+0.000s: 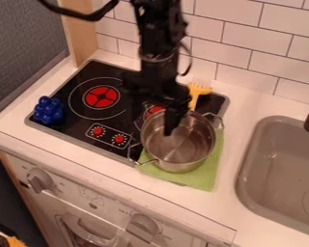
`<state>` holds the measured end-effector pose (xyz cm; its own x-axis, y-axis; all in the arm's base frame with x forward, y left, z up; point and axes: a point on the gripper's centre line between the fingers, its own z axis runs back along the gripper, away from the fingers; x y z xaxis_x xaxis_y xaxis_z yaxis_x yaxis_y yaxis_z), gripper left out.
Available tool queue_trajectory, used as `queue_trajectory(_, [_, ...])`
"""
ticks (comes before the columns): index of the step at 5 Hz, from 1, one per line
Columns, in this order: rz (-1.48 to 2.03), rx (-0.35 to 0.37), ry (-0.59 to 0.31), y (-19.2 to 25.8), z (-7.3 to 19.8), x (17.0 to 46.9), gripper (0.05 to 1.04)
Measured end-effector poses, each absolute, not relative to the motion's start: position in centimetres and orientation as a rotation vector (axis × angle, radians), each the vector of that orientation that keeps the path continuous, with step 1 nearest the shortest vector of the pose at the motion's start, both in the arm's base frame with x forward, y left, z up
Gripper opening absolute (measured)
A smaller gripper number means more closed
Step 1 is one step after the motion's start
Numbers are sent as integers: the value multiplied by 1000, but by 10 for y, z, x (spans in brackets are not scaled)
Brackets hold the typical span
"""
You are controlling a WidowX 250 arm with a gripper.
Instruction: Put the steel pot on the left burner
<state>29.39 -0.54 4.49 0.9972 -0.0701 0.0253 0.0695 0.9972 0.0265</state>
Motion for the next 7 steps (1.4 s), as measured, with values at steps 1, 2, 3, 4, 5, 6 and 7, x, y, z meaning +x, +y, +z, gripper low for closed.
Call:
queue_trajectory(1, [-74, 15, 14, -1, 33, 291, 1001])
queue_trajectory(2, [-68, 12, 8, 1, 33, 294, 942])
queue_trajectory(3, [-66, 3, -8, -1, 33, 297, 652])
queue_trajectory(4, [-67, 1, 0, -1, 32, 296, 357])
queue_trajectory(5, [-56, -5, 18, -2, 26, 296, 151])
queue_trajectory(6, [-57, -8, 27, -3, 23, 298, 84])
queue_trajectory(7, [-54, -18, 29, -5, 22, 299, 83])
